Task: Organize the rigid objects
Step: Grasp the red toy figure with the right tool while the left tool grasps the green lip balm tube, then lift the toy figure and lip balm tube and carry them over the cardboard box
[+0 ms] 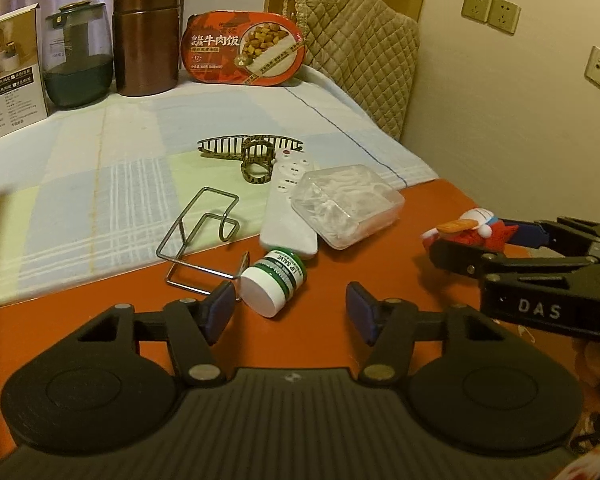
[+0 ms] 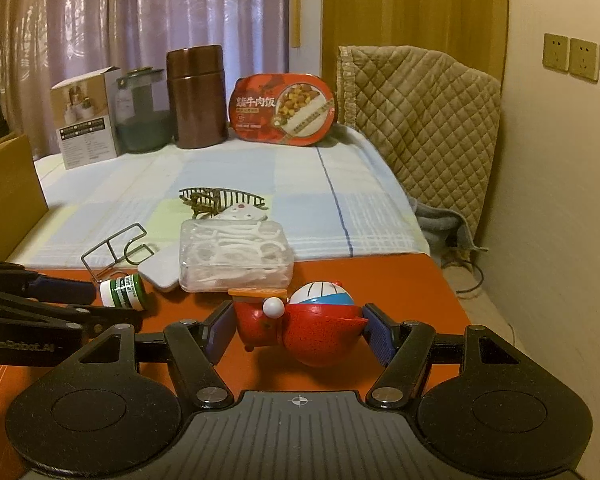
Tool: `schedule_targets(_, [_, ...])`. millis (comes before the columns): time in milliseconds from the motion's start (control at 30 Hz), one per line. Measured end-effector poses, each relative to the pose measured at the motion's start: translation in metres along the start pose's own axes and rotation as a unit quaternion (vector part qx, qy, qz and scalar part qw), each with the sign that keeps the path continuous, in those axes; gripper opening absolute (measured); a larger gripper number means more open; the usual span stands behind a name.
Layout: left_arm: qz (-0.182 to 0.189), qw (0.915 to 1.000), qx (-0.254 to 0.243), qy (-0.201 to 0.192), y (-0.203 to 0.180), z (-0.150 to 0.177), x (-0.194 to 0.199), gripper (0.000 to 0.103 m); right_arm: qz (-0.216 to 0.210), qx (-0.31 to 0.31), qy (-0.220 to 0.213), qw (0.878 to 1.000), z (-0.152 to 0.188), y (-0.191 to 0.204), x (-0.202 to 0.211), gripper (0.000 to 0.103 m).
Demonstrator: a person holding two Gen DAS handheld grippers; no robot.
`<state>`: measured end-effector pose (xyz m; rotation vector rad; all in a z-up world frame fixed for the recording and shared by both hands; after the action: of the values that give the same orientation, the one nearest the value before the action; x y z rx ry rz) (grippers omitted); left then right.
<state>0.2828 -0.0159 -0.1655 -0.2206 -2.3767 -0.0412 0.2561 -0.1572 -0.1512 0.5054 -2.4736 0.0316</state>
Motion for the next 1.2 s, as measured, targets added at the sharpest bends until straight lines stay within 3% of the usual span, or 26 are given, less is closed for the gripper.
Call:
schedule_targets(300, [-0.02, 0.9988, 0.044, 0.013, -0.007, -0.008, -0.019, 0.054, 0.001, -0.003, 0.003, 1.0, 0.001, -0.003, 0.001, 0.065])
schedule_targets(433, [-0.034, 0.9984, 0.042, 0.015, -0.008, -0.011, -0.021, 0.032, 0.003, -0.003, 0.005, 1.0, 0.003, -0.005, 0.003, 0.065])
schedule_targets(500, [-0.034, 0.9986, 0.037, 0.016, -0.007, -0.01, -0.018, 0.029, 0.003, -0.002, 0.005, 1.0, 0.004, -0.005, 0.004, 0.065])
schedule_targets(867, [-0.031, 0.9995, -0.002, 0.011, -0.004, 0.024, 0.013, 0.027, -0.01, -0.007, 0.011, 1.0, 0.011, 0.003, 0.01, 0.065])
schedule_targets(1200, [-0.032, 0.9995, -0.002, 0.007, -0.001, 0.021, 0.038, 0.027, -0.018, -0.005, 0.018, 1.0, 0.009, 0.007, 0.025, 0.065])
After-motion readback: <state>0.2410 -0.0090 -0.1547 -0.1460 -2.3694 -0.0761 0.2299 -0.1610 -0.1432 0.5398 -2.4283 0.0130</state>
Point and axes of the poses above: each gripper's, at about its wrist camera, not at the fingertips, and x roughly against the way its jaws point, y to its left, z to its underside, the point moved 4 cm from there along -x, roughly the way its jaws point, and after that the axes turned 8 degrees about -z, right-handed, at the moved point
